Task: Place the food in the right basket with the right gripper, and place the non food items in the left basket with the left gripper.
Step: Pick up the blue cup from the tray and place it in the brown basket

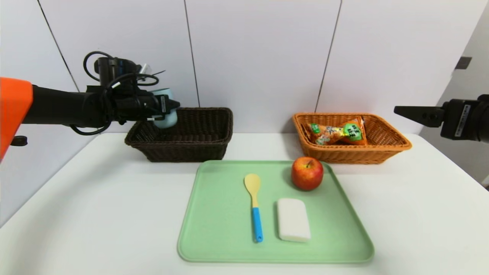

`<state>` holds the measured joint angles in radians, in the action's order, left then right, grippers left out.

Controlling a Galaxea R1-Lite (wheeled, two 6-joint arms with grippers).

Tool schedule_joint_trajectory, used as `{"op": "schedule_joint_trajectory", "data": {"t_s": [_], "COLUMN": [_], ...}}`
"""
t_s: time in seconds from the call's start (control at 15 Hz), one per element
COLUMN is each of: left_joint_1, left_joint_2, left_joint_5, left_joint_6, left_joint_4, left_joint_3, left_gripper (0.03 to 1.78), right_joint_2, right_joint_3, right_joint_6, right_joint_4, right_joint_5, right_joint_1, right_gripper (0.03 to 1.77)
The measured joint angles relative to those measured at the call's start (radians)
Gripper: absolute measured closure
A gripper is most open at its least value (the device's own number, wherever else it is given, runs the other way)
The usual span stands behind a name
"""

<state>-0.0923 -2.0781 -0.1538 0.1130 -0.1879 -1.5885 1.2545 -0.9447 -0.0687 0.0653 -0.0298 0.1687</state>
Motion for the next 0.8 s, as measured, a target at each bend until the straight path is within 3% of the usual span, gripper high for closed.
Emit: {"op": "schedule_joint_trajectory", "data": {"t_s": [0.8], "left_joint_1": [0.002], "left_joint_2": [-0.094], "left_joint_5": [0.0], "left_joint_6": [-0.002], "left_joint_4": [-0.003], "left_joint_3": [0.0], "left_gripper": [0.6], "right_joint_2": [0.002], "right_joint_3": [0.003], "right_joint_6": [0.0], "right_joint_4": [-0.002], "right_joint_5": [-0.004], "right_joint_1": [-0.003], "right_gripper": [0.09]}}
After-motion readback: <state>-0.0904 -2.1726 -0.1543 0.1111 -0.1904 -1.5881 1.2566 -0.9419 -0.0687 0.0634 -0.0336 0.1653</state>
